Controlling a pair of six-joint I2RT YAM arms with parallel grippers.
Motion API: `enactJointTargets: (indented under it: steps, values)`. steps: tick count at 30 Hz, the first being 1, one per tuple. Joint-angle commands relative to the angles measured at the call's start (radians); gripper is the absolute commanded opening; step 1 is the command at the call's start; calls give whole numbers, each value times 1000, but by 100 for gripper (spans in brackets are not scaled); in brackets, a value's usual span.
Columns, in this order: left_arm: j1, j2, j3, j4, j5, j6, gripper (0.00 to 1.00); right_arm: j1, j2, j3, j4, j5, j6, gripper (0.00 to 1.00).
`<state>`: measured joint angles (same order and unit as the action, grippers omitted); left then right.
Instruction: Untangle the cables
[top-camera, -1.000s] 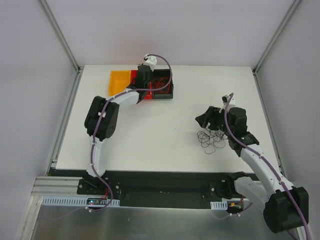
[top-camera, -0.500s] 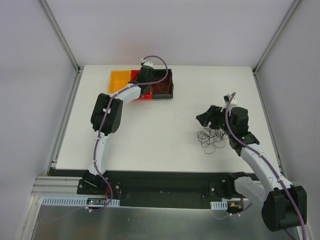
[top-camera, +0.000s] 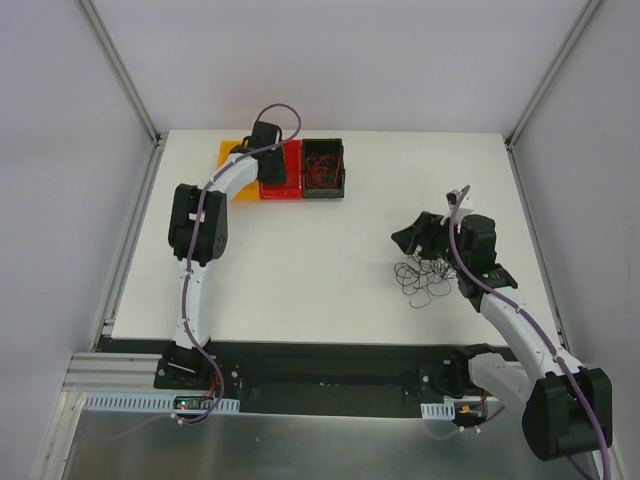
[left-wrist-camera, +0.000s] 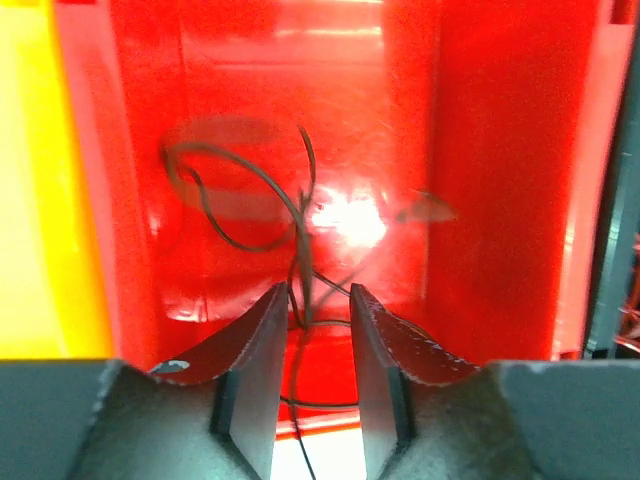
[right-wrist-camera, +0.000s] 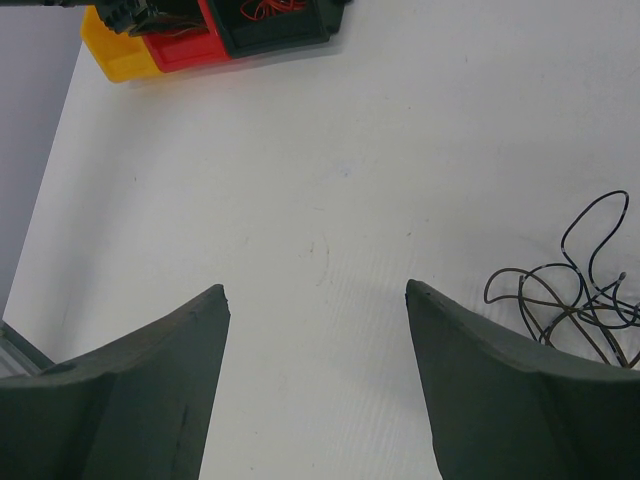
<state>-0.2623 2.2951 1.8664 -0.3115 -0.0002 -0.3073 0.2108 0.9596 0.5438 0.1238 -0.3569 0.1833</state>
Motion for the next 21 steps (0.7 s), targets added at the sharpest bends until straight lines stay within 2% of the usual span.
enactJointTargets:
  steps: [1, 10, 14, 17, 21]
  values:
    - [-14, -68, 63, -109, 46, -15, 35, -8, 2, 1, 46, -19, 5, 74]
    - [-14, -210, 65, -192, 45, -24, 59, -8, 18, 1, 40, -7, 2, 74]
    - [-11, -305, 63, -276, 48, -59, 73, -28, 34, 34, -70, 114, 45, 76]
    - [-12, -457, -25, -288, 87, -75, 78, -91, 27, 58, -265, 219, 105, 82]
    - [-14, -630, -185, -258, 227, -66, 80, -268, -18, -22, -326, 210, 137, 86]
